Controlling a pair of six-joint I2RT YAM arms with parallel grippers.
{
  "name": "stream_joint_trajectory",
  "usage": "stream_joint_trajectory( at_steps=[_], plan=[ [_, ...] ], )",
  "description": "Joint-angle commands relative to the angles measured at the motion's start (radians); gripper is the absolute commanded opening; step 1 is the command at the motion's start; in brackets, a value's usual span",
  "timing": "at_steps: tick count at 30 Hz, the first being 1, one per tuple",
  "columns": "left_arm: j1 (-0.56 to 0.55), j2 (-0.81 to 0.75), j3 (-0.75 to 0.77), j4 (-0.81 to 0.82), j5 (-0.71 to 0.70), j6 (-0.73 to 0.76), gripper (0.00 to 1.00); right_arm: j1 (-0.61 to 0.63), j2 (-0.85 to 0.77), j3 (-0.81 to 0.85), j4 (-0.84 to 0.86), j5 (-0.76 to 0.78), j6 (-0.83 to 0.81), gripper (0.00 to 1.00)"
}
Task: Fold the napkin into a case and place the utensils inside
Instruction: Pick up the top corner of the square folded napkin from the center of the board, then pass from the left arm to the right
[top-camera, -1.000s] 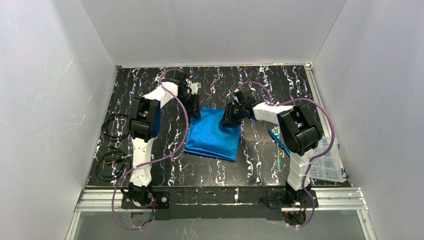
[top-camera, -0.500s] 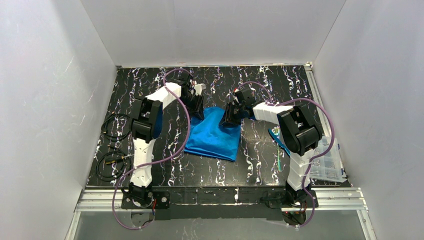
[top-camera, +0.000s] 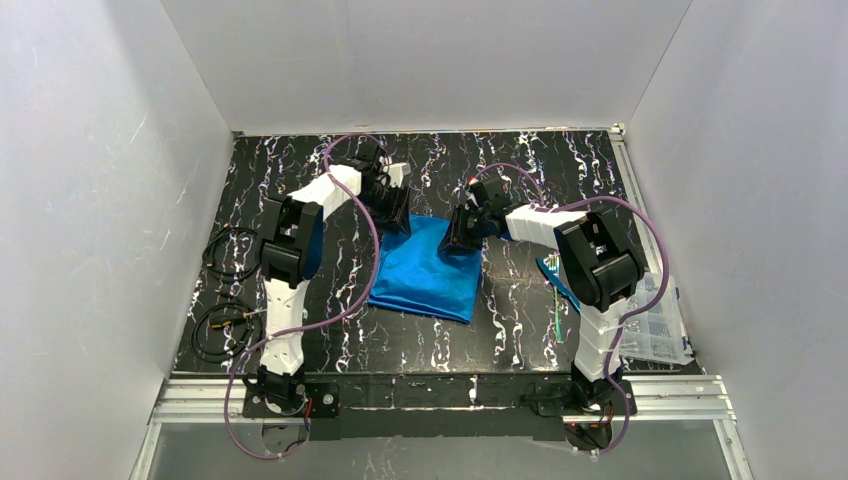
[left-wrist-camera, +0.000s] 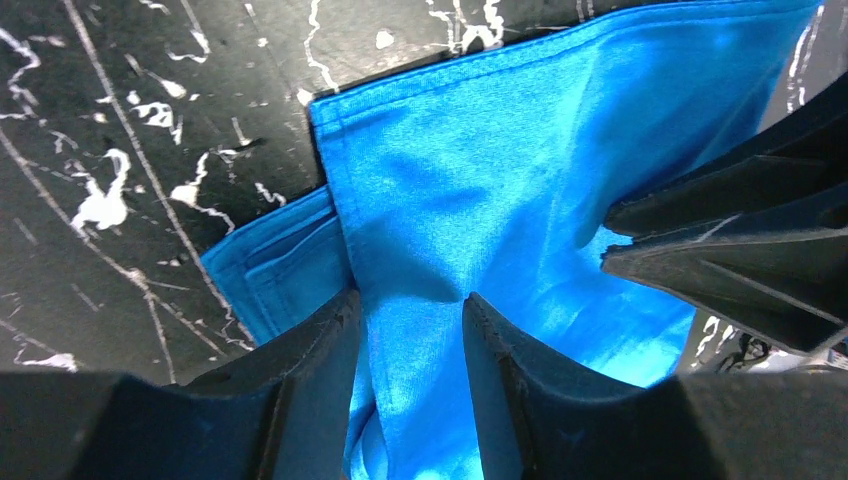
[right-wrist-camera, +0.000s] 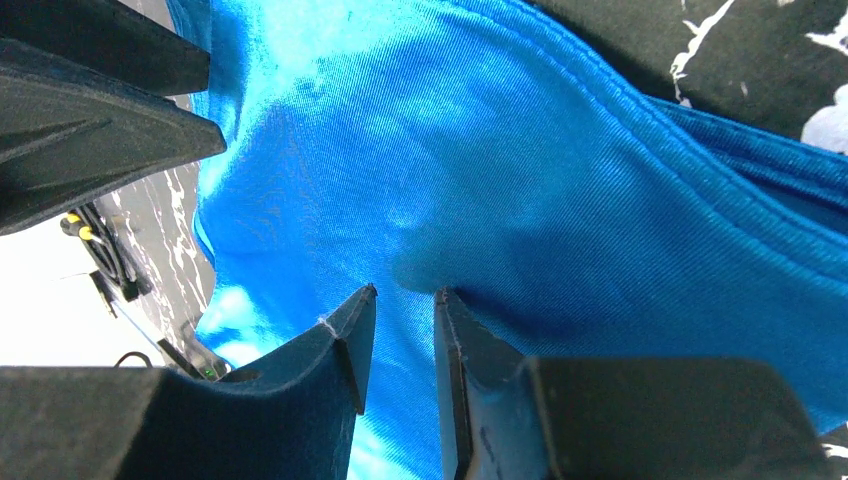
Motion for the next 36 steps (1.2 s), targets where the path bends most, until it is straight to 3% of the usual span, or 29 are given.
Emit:
stream_joint_trajectory(
  at_steps=[1,11,14,19,25,30,36],
  plan=[
    [-0.011,-0.056,0.008,0.005,0.078,-0.025,0.41,0.007,0.021,-0.027,-0.068,0.026,-0.013,0.37],
    [-0.020,-0.036,0.012,0.022,-0.134,0.005,0.40,0.007,0.018,-0.033,-0.062,0.018,-0.011,0.36],
    [-0.026,-0.021,0.024,0.021,-0.113,0.005,0.36,0.007,0.016,-0.040,-0.058,0.018,-0.009,0.35],
    [-0.040,-0.037,0.006,0.037,-0.010,0.006,0.16,0.006,0.017,-0.041,-0.054,0.017,-0.006,0.34],
    [-0.051,-0.069,0.000,0.034,-0.031,0.042,0.13,0.008,0.018,-0.045,-0.050,0.018,-0.007,0.34],
    [-0.053,-0.064,0.008,0.033,-0.050,0.059,0.00,0.006,0.014,-0.054,-0.044,0.016,-0.004,0.33],
    [-0.052,-0.119,-0.008,0.045,0.066,0.028,0.00,0.006,0.008,-0.055,-0.046,0.021,-0.005,0.33]
  ],
)
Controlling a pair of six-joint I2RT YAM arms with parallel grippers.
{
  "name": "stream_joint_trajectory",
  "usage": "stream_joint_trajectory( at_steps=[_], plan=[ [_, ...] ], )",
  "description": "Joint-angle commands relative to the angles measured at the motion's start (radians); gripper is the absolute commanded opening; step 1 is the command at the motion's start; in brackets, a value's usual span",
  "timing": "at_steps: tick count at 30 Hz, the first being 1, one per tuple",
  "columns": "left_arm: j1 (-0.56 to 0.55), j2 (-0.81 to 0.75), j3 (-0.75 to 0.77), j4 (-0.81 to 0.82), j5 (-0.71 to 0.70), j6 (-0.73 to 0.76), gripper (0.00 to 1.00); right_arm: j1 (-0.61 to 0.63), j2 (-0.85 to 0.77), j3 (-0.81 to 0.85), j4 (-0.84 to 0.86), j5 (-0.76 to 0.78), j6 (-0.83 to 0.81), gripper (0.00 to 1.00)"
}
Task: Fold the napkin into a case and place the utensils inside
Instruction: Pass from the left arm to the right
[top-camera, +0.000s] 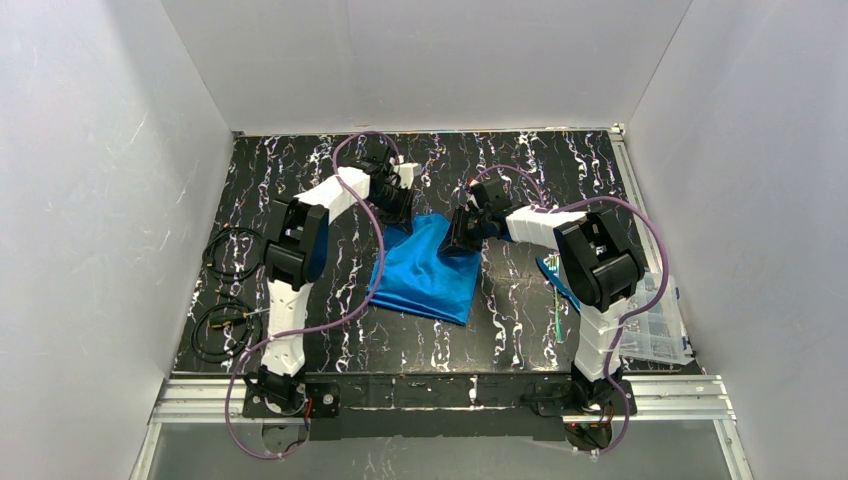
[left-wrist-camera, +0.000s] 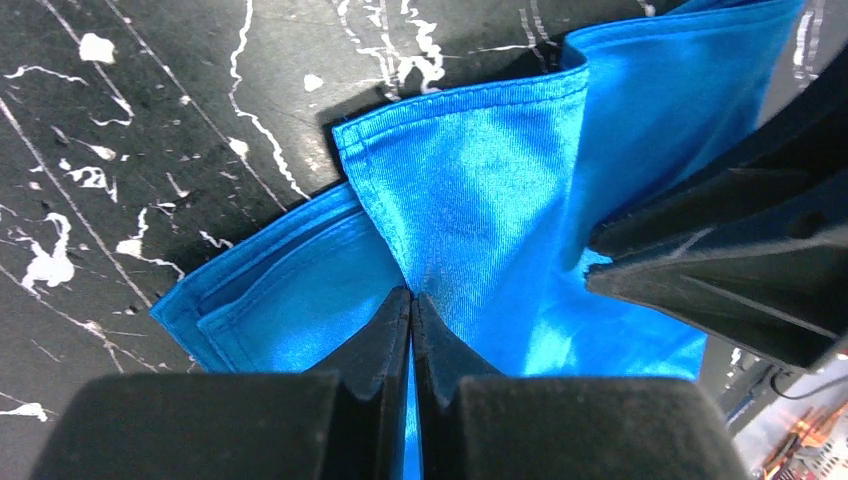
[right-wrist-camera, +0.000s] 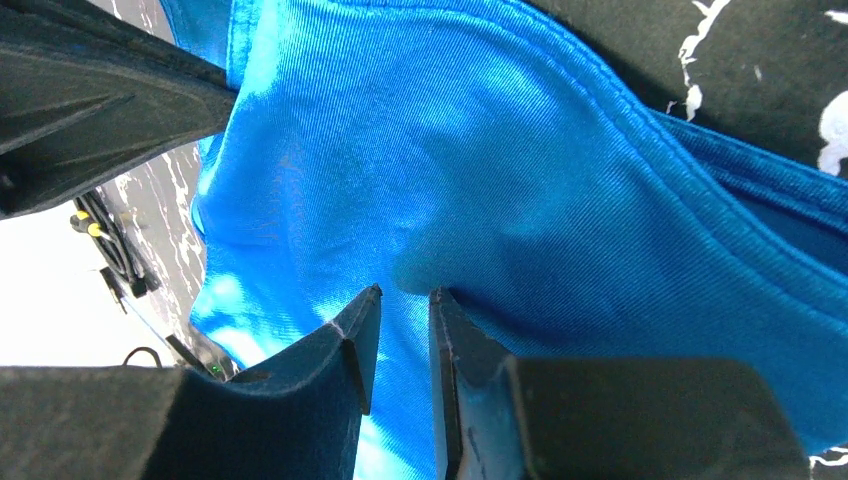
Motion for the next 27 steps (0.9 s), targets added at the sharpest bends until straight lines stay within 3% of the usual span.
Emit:
stream_joint_trajectory(
  at_steps=[1,7,14,20,27],
  plan=[
    [-0.004,-0.132,-0.016,0.005,0.124,-0.018,0.00,0.007,0.009,-0.040,-0.060,0.034,-0.018,0.33],
    [-0.004,-0.181,-0.076,0.052,0.274,-0.073,0.00,0.007,0.010,-0.042,-0.046,0.030,-0.006,0.33],
    [-0.004,-0.163,-0.144,0.063,0.333,-0.069,0.00,0.006,0.004,-0.058,-0.018,0.024,0.017,0.37],
    [-0.004,-0.159,-0.188,0.091,0.332,-0.063,0.00,-0.003,-0.014,-0.095,0.055,-0.005,0.063,0.40],
    [-0.009,-0.193,-0.234,0.135,0.305,-0.029,0.00,-0.044,-0.071,-0.144,0.190,-0.077,0.169,0.50]
  ],
)
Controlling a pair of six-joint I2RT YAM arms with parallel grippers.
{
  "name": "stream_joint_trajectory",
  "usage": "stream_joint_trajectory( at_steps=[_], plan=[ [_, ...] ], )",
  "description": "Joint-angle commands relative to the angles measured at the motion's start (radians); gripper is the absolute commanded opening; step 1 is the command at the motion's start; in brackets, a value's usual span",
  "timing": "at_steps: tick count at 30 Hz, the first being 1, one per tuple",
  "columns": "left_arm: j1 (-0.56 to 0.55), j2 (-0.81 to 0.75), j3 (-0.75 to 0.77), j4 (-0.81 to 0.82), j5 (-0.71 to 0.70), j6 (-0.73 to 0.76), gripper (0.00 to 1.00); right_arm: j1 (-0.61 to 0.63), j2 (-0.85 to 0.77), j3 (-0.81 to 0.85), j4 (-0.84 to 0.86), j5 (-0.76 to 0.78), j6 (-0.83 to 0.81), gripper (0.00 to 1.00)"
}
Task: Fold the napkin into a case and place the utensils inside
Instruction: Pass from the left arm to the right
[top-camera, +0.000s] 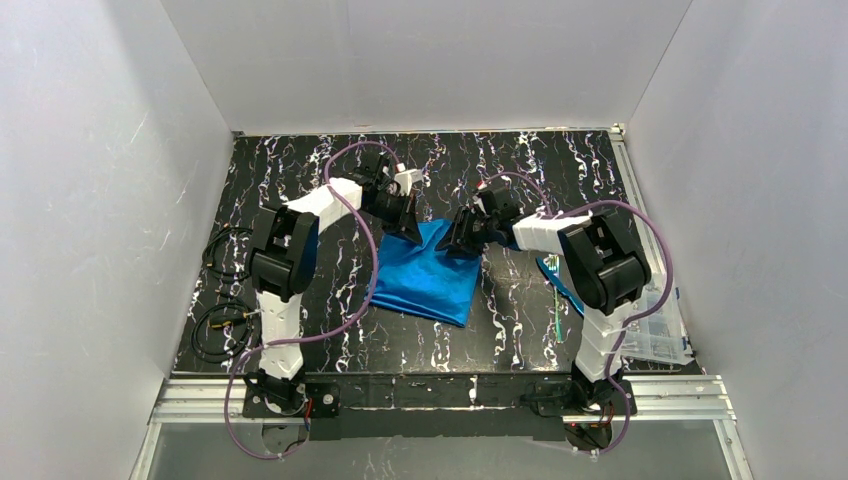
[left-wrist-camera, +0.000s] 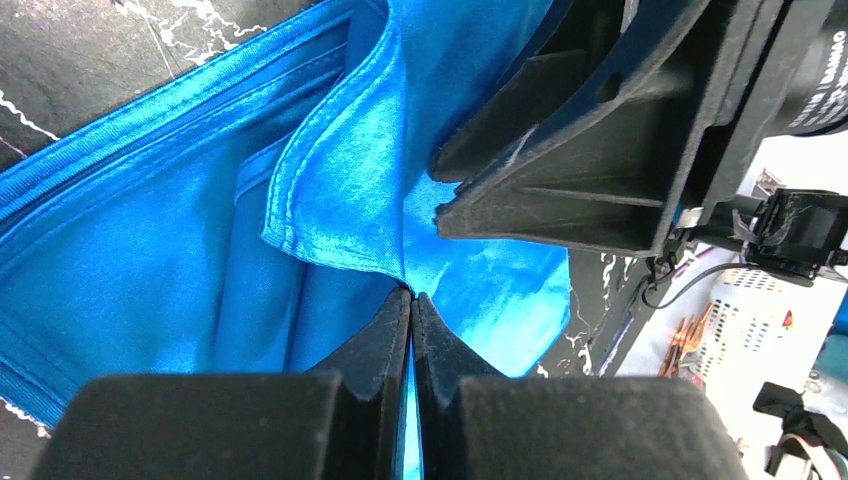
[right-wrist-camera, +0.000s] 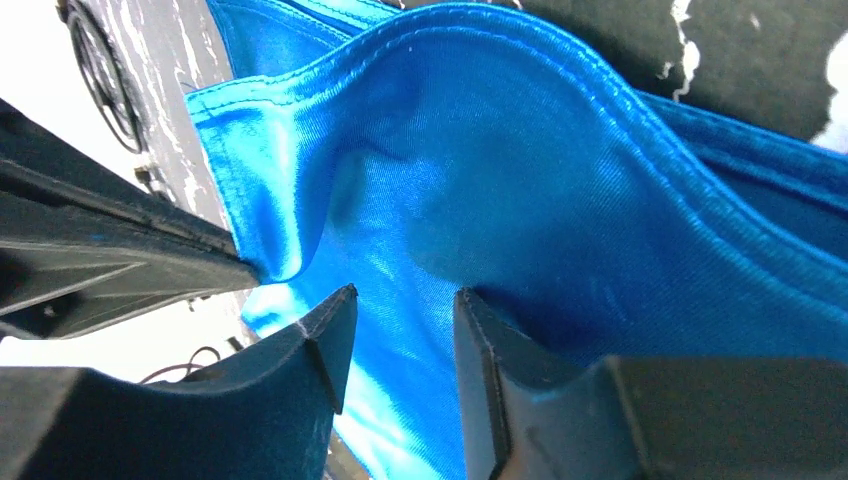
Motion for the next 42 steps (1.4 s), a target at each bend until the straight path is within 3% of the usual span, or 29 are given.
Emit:
stream_joint_trajectory(
  at_steps=[1,8,20,33,42],
  plan=[
    [-0.015,-0.067,-0.042,0.026,0.010,0.044,0.00,-0.031,-0.045,-0.048,0.050,-0.044,0.077,0.52],
    [-0.093,-0.150,-0.095,0.041,-0.093,0.196,0.00,-0.097,-0.114,-0.109,0.104,-0.099,0.172,0.64],
    [-0.182,-0.206,-0.157,0.027,-0.229,0.338,0.00,-0.097,-0.093,-0.105,0.163,-0.129,0.245,0.65],
    [-0.222,-0.224,-0.173,0.039,-0.293,0.387,0.00,-0.096,-0.147,-0.152,0.116,-0.126,0.300,0.64],
    [-0.224,-0.248,-0.189,0.054,-0.300,0.397,0.00,-0.085,-0.179,-0.134,-0.075,-0.077,0.272,0.62]
  ],
)
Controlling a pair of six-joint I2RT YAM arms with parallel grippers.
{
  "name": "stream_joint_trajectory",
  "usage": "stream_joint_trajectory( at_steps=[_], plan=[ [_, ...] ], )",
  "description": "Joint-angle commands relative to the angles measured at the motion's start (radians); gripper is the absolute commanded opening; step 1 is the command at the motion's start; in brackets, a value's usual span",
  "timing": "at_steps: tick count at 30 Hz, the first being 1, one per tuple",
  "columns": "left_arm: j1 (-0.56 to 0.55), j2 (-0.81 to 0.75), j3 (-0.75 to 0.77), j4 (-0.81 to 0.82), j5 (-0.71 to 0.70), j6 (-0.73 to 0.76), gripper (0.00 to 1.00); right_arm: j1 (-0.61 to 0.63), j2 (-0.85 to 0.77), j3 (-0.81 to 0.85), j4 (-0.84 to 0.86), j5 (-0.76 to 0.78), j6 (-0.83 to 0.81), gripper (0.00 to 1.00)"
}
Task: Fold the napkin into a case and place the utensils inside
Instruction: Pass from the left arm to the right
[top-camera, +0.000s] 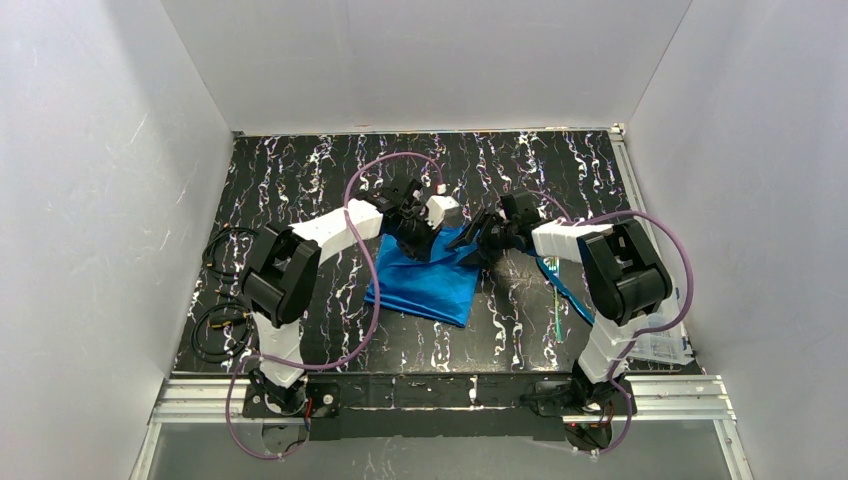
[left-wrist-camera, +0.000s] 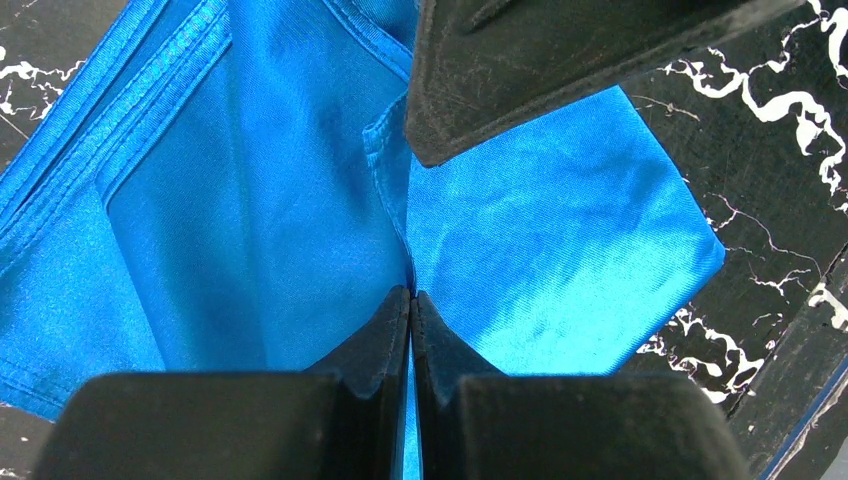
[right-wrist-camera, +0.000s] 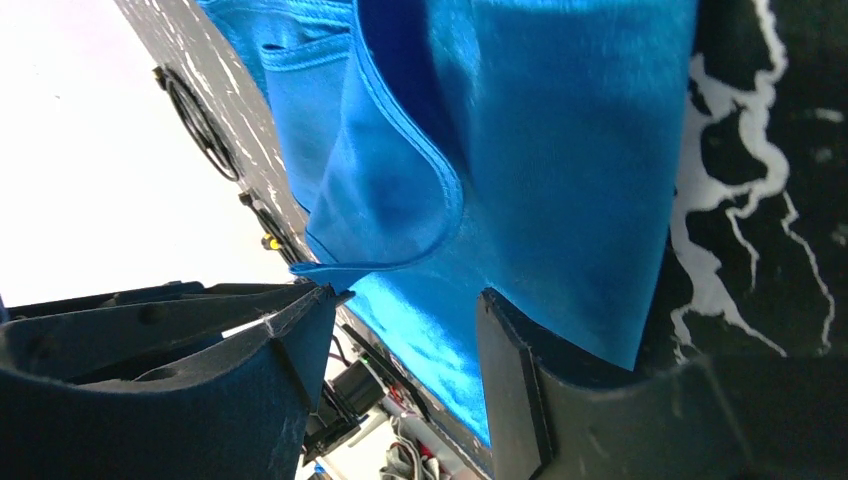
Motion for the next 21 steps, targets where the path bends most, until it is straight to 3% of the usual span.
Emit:
stream_joint_trajectory(
  at_steps=[1,7,21],
  plan=[
    [-0.007,-0.082,-0.024,-0.003,0.000,0.026,0.00,0.005,-0.071,0.003,-0.076,0.022,0.001,0.61],
    [-0.023,-0.088,-0.036,-0.002,0.000,0.036,0.00,0.005,-0.076,0.033,-0.074,0.034,0.036,0.59],
    [-0.050,-0.072,-0.051,-0.003,-0.008,0.044,0.00,-0.005,-0.098,0.015,-0.106,0.061,0.067,0.65]
  ],
)
